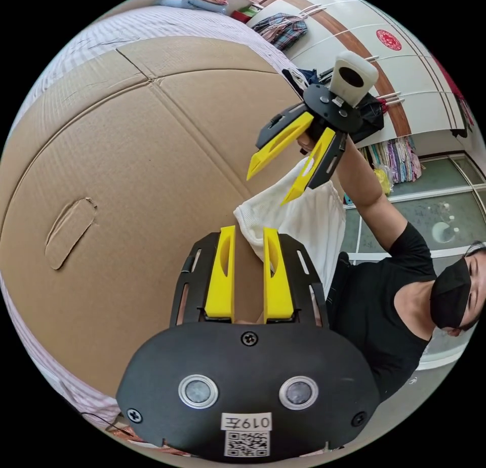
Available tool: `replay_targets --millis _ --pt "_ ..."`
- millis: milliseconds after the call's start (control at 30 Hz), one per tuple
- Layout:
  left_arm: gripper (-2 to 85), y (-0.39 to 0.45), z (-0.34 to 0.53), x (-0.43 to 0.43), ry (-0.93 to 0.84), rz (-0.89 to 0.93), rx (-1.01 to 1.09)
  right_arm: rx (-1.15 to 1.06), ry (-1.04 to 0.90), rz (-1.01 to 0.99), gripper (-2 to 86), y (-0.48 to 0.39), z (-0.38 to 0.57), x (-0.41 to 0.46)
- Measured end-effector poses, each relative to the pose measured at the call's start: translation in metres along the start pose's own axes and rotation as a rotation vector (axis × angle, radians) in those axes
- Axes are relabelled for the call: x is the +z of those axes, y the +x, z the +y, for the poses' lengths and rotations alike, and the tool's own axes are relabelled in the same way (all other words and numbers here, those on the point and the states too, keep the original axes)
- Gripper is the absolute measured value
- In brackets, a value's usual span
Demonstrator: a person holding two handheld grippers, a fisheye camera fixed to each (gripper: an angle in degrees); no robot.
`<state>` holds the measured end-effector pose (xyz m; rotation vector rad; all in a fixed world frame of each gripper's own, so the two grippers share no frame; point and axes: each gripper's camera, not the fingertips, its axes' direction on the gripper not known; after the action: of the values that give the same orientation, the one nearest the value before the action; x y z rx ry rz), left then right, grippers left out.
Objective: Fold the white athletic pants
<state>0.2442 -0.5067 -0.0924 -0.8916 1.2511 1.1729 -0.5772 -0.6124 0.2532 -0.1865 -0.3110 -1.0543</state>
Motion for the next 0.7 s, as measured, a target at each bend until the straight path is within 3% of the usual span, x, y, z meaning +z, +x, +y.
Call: replay_targets --millis 433,700 --pt "1.1 0.01 -0.06 -0.04 -0.069 -0.02 0.101 -0.122 -0.208 -0.296 7.7 0.039 -0.16 -0.035" --pt "0.9 0.032 -0.09 -0.041 -0.157 -0.249 0.022 -0.064 -0.24 -0.145 4.7 0.018 -0.223 -0.067"
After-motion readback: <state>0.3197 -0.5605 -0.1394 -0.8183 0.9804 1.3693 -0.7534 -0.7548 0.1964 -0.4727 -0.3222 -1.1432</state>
